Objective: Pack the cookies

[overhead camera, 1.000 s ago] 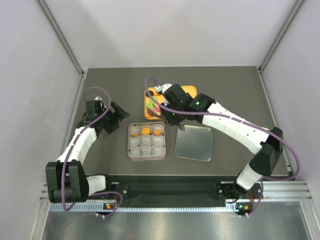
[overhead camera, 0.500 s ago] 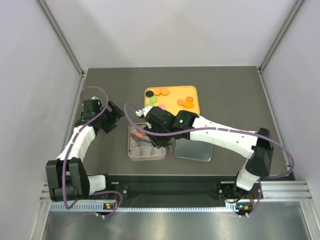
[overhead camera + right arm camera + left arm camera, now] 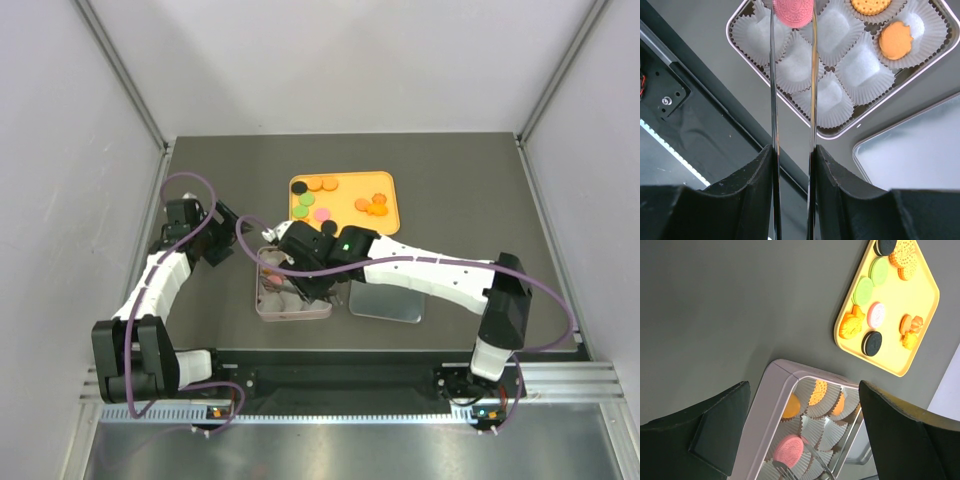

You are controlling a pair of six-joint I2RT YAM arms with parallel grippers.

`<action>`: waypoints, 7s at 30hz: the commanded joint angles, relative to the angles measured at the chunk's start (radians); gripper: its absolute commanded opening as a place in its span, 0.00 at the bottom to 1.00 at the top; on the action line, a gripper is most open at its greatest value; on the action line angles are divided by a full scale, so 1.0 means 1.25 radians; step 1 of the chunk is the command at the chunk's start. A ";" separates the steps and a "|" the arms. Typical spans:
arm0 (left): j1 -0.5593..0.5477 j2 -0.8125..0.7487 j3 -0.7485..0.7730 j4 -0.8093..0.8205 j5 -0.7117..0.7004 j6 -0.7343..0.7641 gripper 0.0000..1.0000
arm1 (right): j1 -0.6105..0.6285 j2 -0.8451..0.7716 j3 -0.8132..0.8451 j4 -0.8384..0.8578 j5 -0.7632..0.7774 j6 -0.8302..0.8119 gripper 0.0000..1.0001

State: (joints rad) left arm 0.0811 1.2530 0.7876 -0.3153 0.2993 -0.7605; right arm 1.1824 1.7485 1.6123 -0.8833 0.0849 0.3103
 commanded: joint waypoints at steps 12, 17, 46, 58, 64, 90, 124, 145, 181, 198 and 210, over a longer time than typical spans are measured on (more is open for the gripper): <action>0.008 -0.006 0.002 0.037 0.020 -0.002 0.94 | 0.015 0.031 0.060 0.023 0.013 0.006 0.36; 0.008 -0.005 -0.003 0.040 0.024 -0.004 0.94 | 0.015 0.037 0.064 0.026 0.019 0.006 0.41; 0.006 0.000 -0.007 0.050 0.040 -0.008 0.94 | -0.279 -0.125 0.012 0.001 0.139 -0.035 0.49; 0.008 0.003 -0.010 0.052 0.044 -0.006 0.94 | -0.363 -0.017 0.018 0.049 0.067 -0.061 0.48; 0.008 0.008 -0.014 0.057 0.047 -0.009 0.94 | -0.342 0.017 0.022 0.057 0.061 -0.057 0.48; 0.008 0.006 -0.014 0.056 0.053 -0.009 0.94 | -0.304 0.078 0.026 0.060 0.056 -0.058 0.49; 0.008 0.004 -0.018 0.058 0.051 -0.009 0.94 | -0.386 0.032 0.034 0.034 0.072 -0.080 0.34; 0.008 0.009 -0.016 0.062 0.058 -0.013 0.94 | -0.311 -0.126 0.047 -0.004 0.052 -0.057 0.33; 0.008 0.009 -0.023 0.066 0.064 -0.015 0.94 | 0.015 -0.053 -0.021 -0.052 0.089 0.007 0.33; 0.008 0.009 -0.025 0.068 0.064 -0.015 0.94 | 0.017 -0.039 -0.023 -0.043 0.081 0.006 0.40; 0.009 0.010 -0.027 0.071 0.065 -0.016 0.94 | 0.019 -0.033 -0.018 -0.043 0.081 0.002 0.45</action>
State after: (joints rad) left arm 0.0845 1.2617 0.7616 -0.2756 0.3634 -0.7834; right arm 1.1851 1.6997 1.5696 -0.9726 0.1818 0.3107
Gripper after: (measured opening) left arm 0.942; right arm 0.455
